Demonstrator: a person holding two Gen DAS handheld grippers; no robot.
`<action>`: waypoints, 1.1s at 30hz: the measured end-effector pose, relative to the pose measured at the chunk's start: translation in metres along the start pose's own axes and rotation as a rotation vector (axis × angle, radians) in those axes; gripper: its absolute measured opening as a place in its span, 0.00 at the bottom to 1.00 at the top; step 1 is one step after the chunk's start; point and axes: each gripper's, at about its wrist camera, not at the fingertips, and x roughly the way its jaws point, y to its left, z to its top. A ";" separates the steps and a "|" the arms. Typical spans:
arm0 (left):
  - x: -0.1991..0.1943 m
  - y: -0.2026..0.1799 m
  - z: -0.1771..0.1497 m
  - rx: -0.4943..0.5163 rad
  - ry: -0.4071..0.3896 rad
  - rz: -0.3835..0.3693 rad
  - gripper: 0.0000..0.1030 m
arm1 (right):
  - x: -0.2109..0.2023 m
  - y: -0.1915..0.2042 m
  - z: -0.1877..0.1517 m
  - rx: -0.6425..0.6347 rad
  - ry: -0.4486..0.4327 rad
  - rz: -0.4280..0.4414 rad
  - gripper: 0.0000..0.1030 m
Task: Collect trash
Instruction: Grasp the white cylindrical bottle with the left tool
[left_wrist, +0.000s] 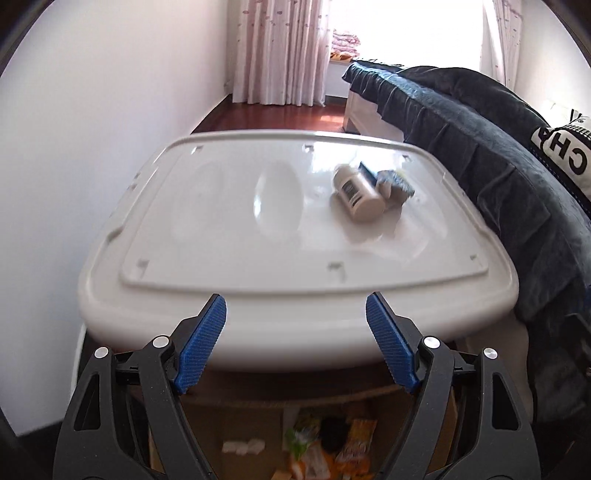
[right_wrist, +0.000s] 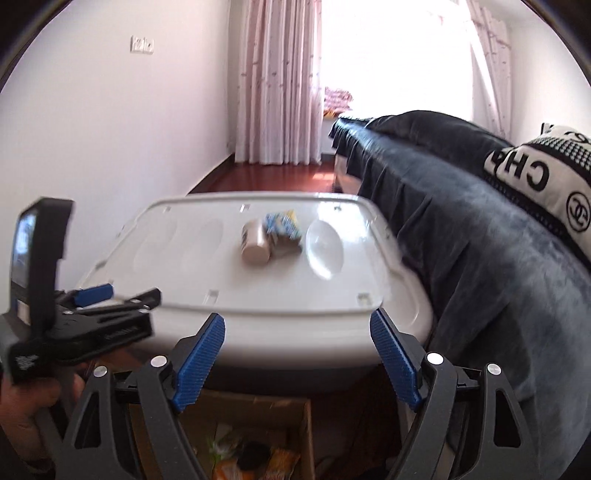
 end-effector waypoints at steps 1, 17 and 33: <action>0.008 -0.008 0.009 0.010 -0.008 0.000 0.74 | 0.001 -0.004 0.008 0.001 -0.019 -0.009 0.83; 0.152 -0.069 0.086 0.032 0.072 0.006 0.74 | 0.023 -0.046 0.031 0.097 -0.109 -0.003 0.93; 0.175 -0.048 0.088 -0.006 0.077 -0.004 0.47 | 0.019 -0.038 0.031 0.061 -0.123 0.041 0.93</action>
